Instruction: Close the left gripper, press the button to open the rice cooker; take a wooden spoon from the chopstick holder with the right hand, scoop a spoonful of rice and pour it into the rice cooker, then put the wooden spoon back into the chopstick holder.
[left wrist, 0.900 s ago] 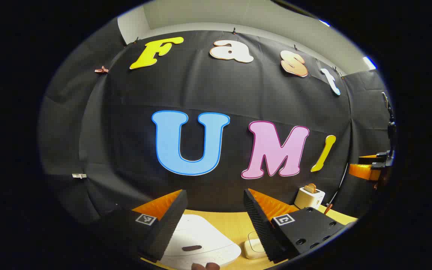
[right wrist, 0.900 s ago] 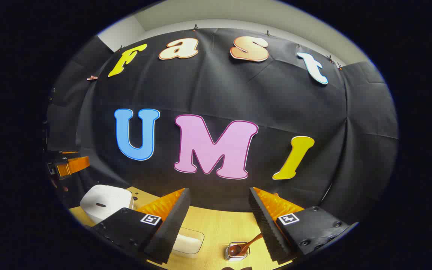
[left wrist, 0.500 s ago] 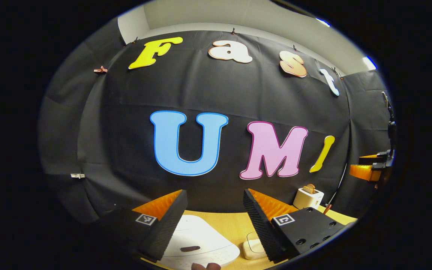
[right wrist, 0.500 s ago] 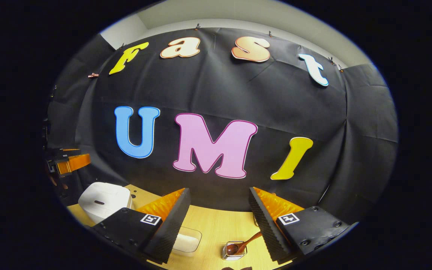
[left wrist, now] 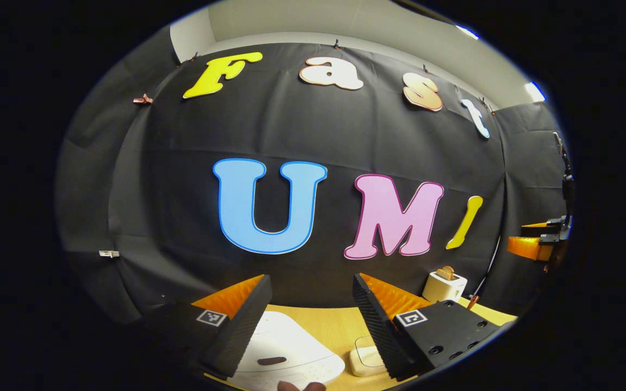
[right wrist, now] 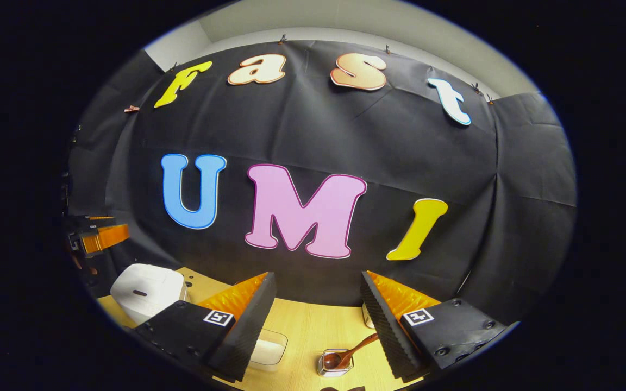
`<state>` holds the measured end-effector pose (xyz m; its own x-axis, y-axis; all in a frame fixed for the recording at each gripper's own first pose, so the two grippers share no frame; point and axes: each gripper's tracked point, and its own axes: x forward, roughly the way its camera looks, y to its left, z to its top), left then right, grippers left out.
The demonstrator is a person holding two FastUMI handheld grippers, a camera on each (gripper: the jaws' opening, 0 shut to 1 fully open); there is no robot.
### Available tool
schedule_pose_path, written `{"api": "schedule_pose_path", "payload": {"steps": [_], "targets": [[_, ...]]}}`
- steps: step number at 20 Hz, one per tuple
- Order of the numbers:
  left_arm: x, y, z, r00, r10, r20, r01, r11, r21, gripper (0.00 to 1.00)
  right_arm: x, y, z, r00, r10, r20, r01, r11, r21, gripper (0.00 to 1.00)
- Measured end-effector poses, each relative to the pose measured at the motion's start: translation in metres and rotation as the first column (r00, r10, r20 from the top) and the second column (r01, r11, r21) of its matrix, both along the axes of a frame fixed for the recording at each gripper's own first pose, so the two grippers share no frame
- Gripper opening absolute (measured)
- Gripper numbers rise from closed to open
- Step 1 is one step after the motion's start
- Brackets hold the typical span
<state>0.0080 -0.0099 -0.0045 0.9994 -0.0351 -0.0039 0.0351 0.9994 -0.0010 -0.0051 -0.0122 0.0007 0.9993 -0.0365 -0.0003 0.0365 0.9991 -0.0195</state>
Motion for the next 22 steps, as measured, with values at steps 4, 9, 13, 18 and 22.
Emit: {"api": "schedule_pose_path", "payload": {"steps": [4, 9, 13, 18, 22], "targets": [[0.001, 0.001, -0.002, 1.0, -0.002, -0.003, 0.002, 1.0, 0.002, 0.97, 0.001, 0.001, -0.001, 1.0, 0.0, -0.003, 0.0, 1.0, -0.001, 0.97], [0.004, 0.011, -0.02, 0.997, 0.033, -0.073, -0.033, 0.999, 0.012, 0.42, 0.002, 0.003, -0.001, 1.0, 0.002, -0.003, -0.002, 1.0, -0.001, 0.97], [0.005, 0.036, -0.076, 0.974, 0.091, -0.208, -0.102, 0.994, -0.039, 0.05, 0.001, 0.0, -0.002, 1.0, -0.001, -0.002, 0.001, 1.0, 0.001, 0.97], [-0.002, 0.05, -0.161, 0.917, 0.089, -0.389, -0.102, 0.995, -0.013, 0.06, -0.002, -0.008, -0.005, 1.0, -0.021, -0.011, 0.021, 1.0, 0.008, 0.97], [0.001, 0.051, -0.19, 0.9, 0.071, -0.431, -0.099, 0.994, -0.041, 0.05, -0.006, -0.012, -0.008, 0.999, -0.032, -0.018, 0.033, 0.999, 0.011, 0.97]]}}
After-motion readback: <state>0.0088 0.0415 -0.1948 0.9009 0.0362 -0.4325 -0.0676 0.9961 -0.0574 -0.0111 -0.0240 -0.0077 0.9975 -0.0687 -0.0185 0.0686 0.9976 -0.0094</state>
